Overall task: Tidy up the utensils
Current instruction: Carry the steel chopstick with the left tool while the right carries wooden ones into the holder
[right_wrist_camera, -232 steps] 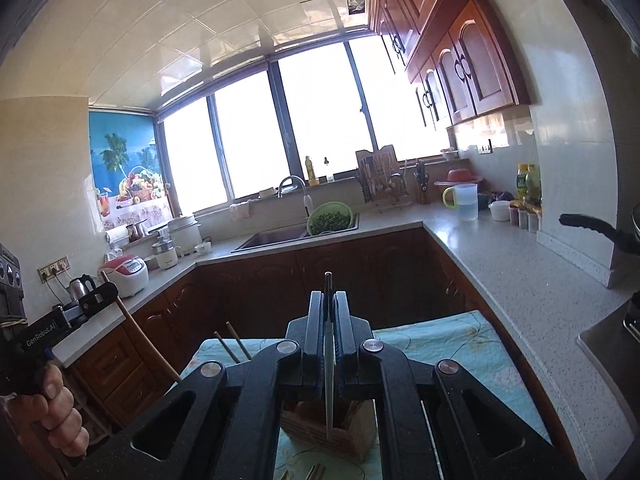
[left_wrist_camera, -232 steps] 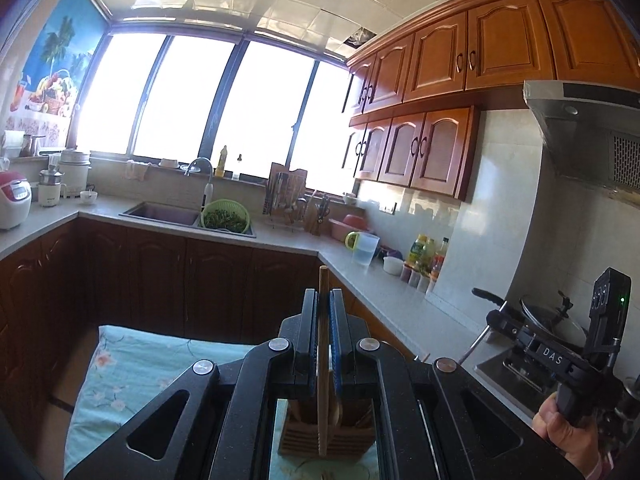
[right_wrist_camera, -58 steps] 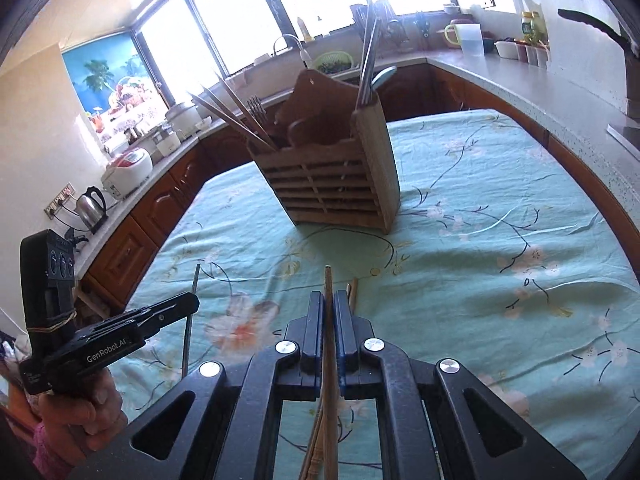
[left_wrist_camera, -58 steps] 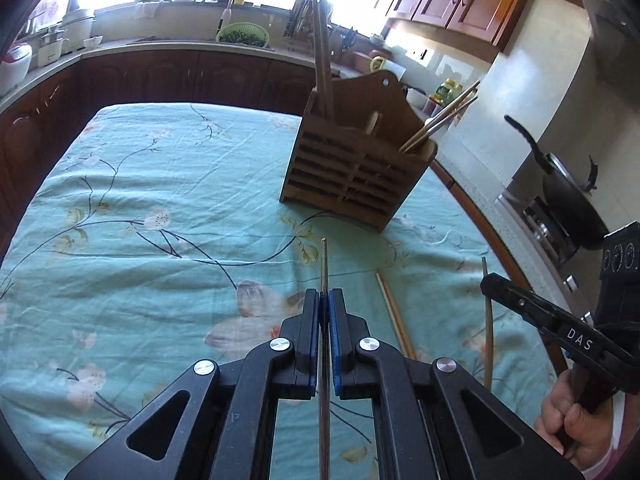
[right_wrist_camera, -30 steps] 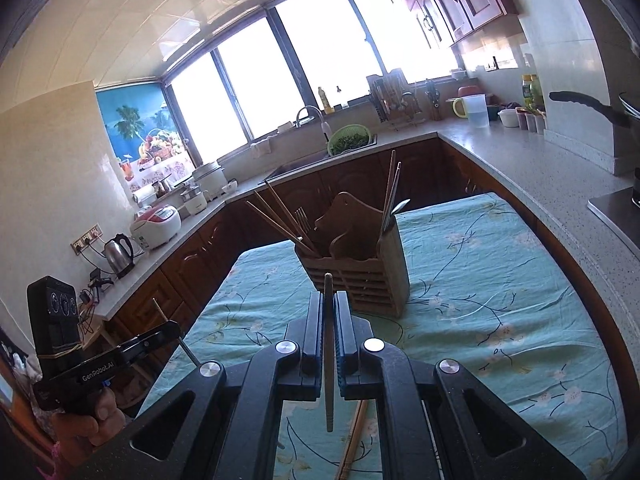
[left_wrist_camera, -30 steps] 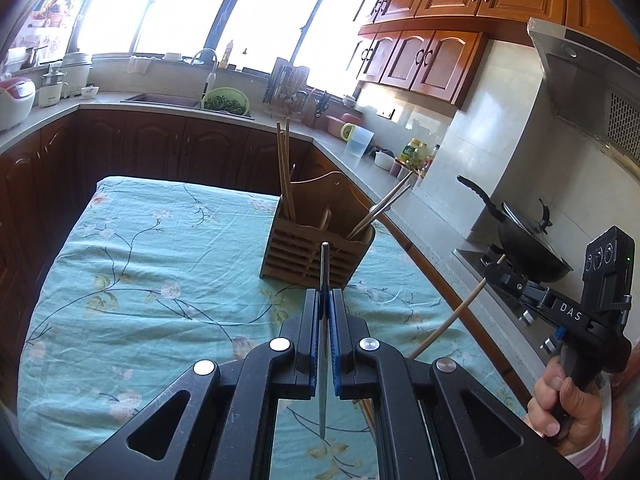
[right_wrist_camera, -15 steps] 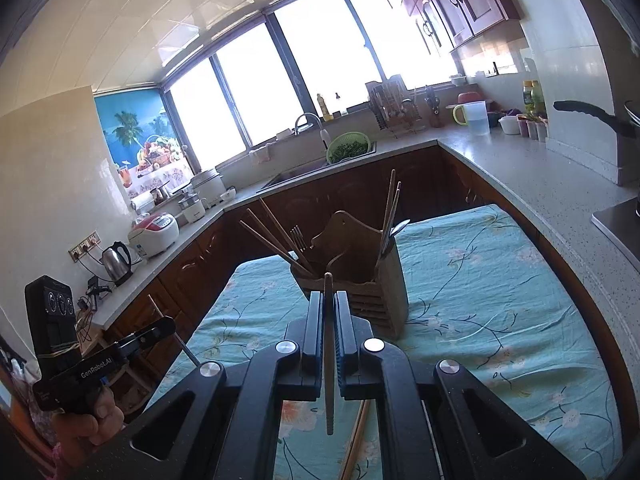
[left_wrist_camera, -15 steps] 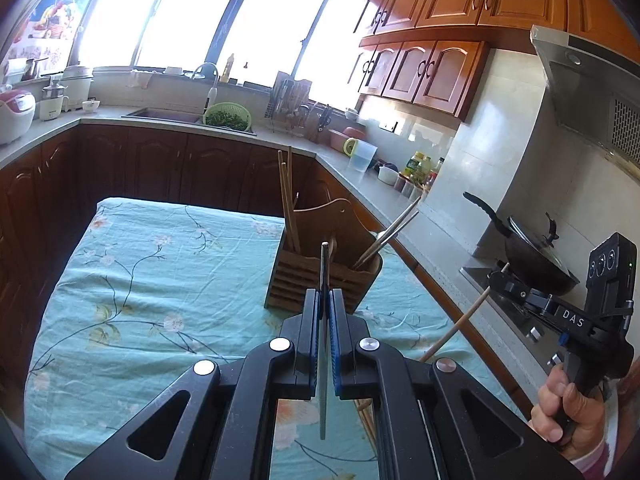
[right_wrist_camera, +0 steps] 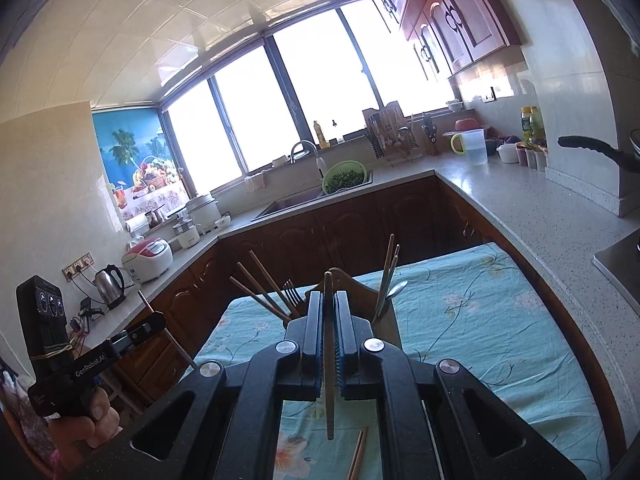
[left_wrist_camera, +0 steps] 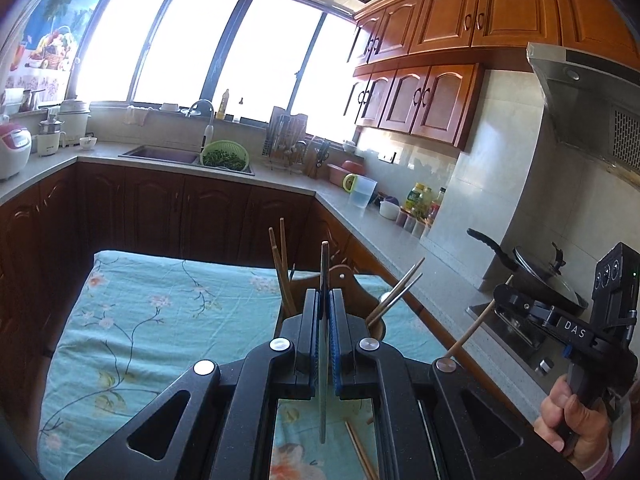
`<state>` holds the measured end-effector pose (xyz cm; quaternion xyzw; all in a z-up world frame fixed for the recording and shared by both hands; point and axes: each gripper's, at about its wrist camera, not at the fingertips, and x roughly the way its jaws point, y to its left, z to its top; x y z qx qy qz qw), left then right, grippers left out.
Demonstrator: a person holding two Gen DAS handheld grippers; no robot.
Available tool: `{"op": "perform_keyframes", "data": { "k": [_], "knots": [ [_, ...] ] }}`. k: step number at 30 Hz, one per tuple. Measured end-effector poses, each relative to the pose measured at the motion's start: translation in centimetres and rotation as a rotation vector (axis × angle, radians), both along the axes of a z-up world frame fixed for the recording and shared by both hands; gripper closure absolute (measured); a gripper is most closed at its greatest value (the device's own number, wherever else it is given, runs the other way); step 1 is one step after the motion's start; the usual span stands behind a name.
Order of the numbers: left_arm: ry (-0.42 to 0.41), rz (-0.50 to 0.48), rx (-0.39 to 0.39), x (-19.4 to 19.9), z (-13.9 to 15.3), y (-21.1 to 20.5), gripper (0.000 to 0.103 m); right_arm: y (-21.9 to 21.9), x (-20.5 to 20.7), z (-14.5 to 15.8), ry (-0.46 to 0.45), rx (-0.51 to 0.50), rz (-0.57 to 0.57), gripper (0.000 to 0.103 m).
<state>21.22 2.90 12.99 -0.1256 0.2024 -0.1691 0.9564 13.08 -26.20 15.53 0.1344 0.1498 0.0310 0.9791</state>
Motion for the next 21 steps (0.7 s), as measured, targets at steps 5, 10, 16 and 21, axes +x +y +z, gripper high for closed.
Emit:
{"op": "perform_keyframes", "data": {
  "k": [5,10,16,21],
  "knots": [
    [-0.061,0.009,0.009,1.8,1.0,-0.5,0.100,-0.6,1.2,2.2,-0.055,-0.011,-0.031,0.098],
    [-0.106,0.022,0.012,4.8,1.6,-1.3,0.100,-1.3,3.4,4.4,-0.101,-0.021,-0.068,0.098],
    [-0.141,0.060,0.018,9.0,1.1,-2.4,0.100,-2.1,6.6,5.7,-0.122,-0.056,-0.114,0.098],
    [-0.130,0.085,0.007,12.5,-1.3,-3.9,0.100,-2.3,9.1,4.5,-0.110,-0.066,-0.127,0.098]
  ]
}}
